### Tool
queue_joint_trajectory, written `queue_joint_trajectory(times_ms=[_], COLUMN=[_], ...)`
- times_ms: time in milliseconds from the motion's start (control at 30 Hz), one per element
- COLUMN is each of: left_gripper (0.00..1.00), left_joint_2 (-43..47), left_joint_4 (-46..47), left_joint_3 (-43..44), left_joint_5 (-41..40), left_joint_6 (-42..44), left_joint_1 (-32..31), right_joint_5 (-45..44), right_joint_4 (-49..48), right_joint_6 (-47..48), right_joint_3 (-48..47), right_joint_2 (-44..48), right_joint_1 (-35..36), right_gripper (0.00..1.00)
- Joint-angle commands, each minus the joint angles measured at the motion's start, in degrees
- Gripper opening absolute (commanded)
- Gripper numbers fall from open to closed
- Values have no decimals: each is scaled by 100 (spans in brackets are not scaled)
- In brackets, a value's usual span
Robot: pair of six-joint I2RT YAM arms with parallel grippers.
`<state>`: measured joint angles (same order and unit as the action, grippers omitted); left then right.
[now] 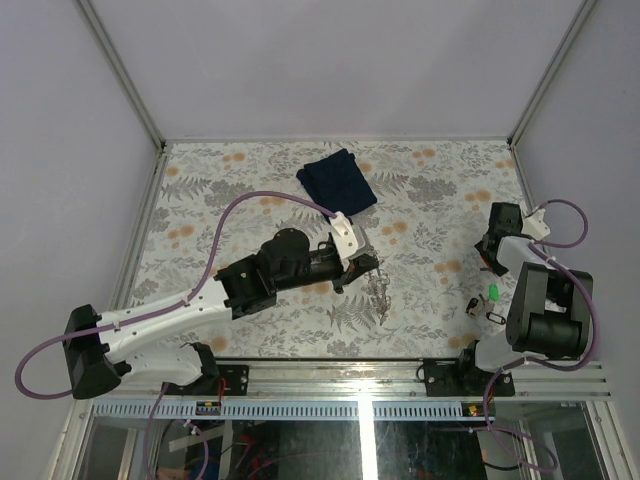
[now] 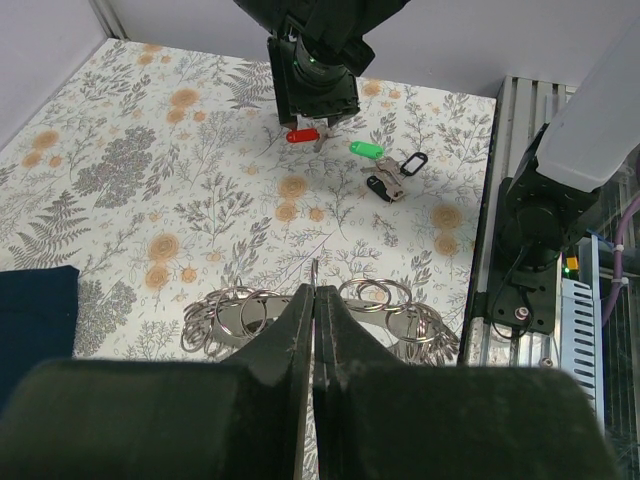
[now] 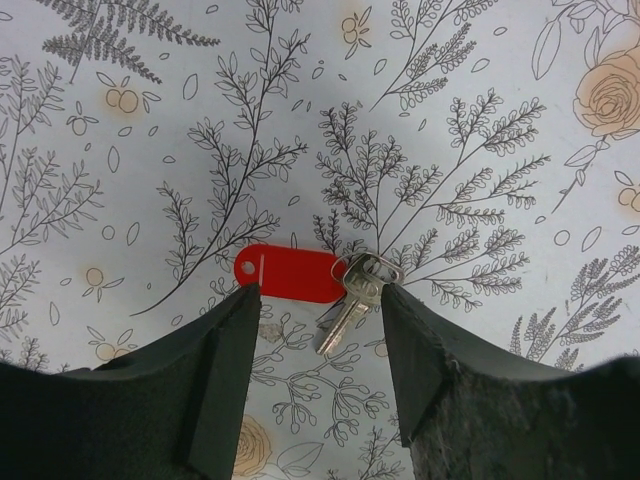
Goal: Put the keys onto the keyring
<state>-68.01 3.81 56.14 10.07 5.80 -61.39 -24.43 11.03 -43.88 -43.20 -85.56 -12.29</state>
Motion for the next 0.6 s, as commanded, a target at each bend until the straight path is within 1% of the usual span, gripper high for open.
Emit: queue_joint_trajectory(times_ms=[0, 100, 300, 567], left_gripper=[0, 0, 0, 0], left_joint_2=[12, 2, 44, 75], left_joint_4=[338, 320, 339, 334], left_joint_3=[196, 191, 125, 110], left_joint_5=[41, 19, 9, 8], left_joint_6=[39, 52, 78, 84], left_joint_1=[27, 27, 28, 29], right_joint_5=[-152, -124, -198, -219], right_joint_4=[-230, -195, -174, -144], right_joint_6=[-156, -165, -198, -275], right_joint_3=[-90, -141, -151, -159], right_joint_2=[-210, -290, -282, -292], right_joint_1=[-43, -53, -62, -97], right_gripper=[57, 55, 54, 50])
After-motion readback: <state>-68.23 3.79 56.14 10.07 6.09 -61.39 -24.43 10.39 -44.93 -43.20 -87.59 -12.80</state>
